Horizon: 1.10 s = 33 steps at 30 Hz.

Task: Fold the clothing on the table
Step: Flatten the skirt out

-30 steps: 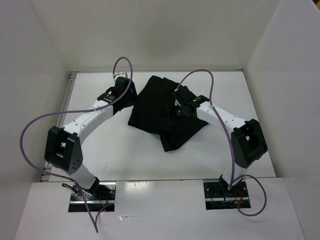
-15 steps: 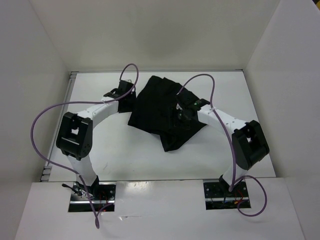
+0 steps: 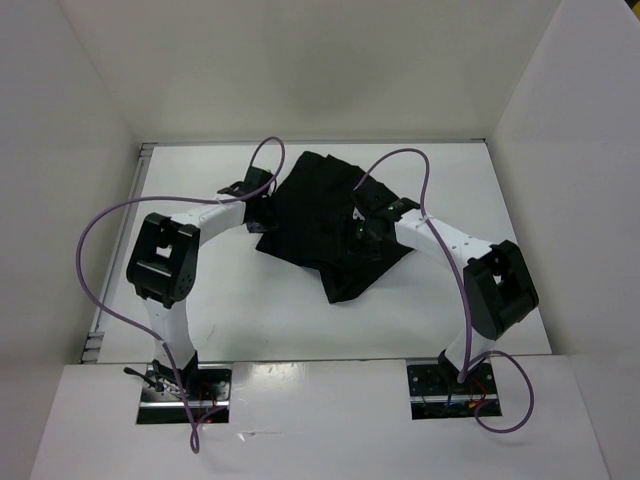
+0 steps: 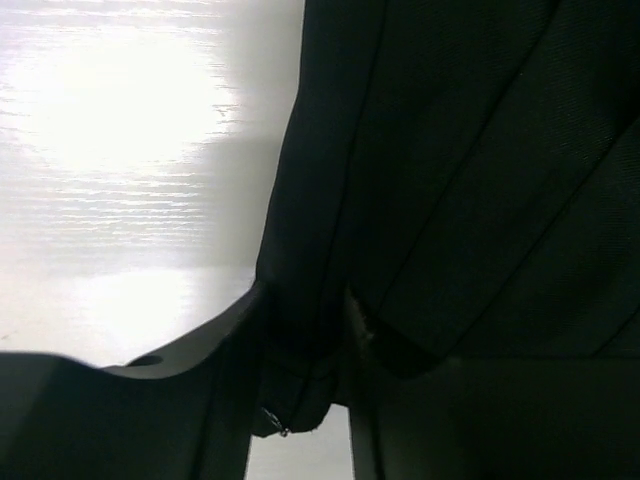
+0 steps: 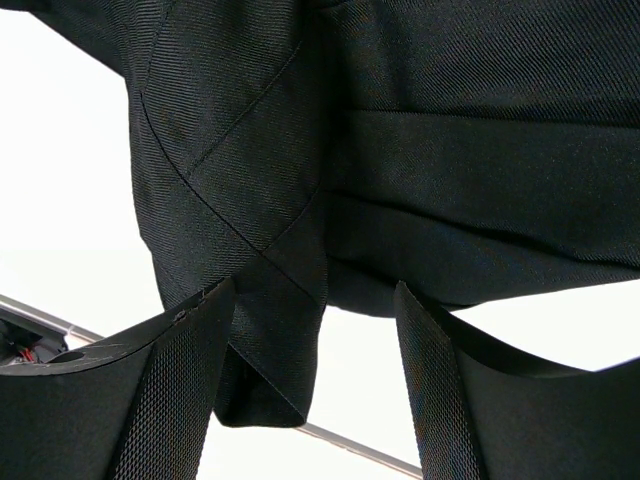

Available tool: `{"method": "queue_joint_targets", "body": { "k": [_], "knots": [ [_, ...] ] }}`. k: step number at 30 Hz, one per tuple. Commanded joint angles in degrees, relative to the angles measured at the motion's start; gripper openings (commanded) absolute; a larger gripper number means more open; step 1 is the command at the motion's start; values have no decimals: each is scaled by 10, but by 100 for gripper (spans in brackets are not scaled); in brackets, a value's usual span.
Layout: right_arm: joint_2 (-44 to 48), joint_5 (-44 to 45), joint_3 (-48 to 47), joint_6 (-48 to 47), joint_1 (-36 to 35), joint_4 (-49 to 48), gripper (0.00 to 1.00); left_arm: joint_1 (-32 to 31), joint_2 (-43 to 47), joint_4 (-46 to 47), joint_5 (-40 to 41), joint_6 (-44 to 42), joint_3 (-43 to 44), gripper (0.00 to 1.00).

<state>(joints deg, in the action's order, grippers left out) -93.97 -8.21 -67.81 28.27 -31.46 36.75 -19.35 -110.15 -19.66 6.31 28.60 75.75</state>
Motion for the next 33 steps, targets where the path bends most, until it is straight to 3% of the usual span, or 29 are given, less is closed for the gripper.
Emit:
{"method": "queue_joint_targets", "body": {
  "k": [1,2,6,7,13,19,29,33],
  "knots": [
    [3,-1,4,4,3,-1,71,1,-13,11,-27,-5,27,40],
    [3,-1,4,4,3,-1,71,1,-13,11,-34,-5,27,37],
    [8,10,9,9,3,-1,71,1,-10,6,-82,-10,37,3],
    [8,10,9,9,9,4,71,1,5,6,-92,-10,37,0],
    [-4,51,21,49,60,15,71,-17,93,6,-218,-3,56,0],
    [1,64,15,60,114,-2,71,-23,160,73,-370,47,67,0],
    [-153,-5,-11,41,120,-25,69,54,182,127,-421,99,-14,0],
    [-190,30,-18,35,155,-15,68,70,199,158,-441,117,-52,0]
  ]
}}
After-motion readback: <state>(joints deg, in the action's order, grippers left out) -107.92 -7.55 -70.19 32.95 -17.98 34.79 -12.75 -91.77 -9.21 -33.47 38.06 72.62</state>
